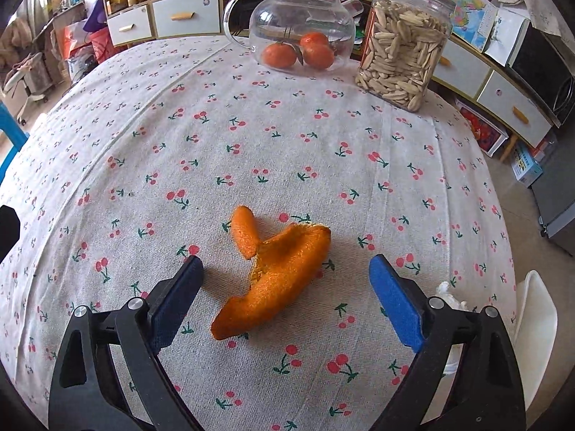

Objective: Collect trash
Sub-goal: 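Grasp the orange peel on the tablecloth with the right gripper, then grasp the crumpled white plastic bag with the left gripper while the right holds the peel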

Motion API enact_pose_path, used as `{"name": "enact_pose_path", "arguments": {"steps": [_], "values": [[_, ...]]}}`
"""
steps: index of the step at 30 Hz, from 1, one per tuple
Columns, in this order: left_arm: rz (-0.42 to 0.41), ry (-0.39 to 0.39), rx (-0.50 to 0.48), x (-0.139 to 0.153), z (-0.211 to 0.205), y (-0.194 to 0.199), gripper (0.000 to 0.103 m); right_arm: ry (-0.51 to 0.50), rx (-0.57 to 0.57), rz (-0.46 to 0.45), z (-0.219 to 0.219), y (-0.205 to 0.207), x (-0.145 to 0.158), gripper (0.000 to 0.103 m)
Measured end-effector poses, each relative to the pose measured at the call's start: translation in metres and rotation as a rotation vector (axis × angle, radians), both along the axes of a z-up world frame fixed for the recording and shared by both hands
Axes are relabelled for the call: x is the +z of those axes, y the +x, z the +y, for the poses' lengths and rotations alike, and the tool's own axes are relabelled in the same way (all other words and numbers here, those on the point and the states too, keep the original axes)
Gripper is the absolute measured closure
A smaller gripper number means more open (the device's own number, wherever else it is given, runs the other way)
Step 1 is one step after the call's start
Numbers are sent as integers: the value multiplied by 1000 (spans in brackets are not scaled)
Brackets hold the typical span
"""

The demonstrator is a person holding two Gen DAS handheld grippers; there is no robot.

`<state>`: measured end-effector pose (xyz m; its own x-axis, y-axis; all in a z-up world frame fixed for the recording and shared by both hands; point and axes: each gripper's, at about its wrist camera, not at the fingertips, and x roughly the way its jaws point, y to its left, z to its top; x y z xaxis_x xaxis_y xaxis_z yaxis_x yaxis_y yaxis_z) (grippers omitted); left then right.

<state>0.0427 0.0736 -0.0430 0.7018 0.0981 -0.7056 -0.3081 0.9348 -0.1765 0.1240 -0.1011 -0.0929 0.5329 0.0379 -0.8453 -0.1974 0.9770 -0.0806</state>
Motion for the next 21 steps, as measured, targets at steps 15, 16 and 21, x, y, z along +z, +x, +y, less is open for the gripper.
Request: {"name": "enact_pose_path", "arguments": {"steps": [15, 16, 21], "values": [[20, -26, 9, -9, 3, 1, 12, 93, 79, -5, 3, -4, 2, 77], [22, -27, 8, -10, 2, 1, 12, 104, 77, -3, 1, -5, 3, 79], [38, -46, 1, -14, -3, 5, 12, 119, 53, -16, -11, -10, 12, 86]]}}
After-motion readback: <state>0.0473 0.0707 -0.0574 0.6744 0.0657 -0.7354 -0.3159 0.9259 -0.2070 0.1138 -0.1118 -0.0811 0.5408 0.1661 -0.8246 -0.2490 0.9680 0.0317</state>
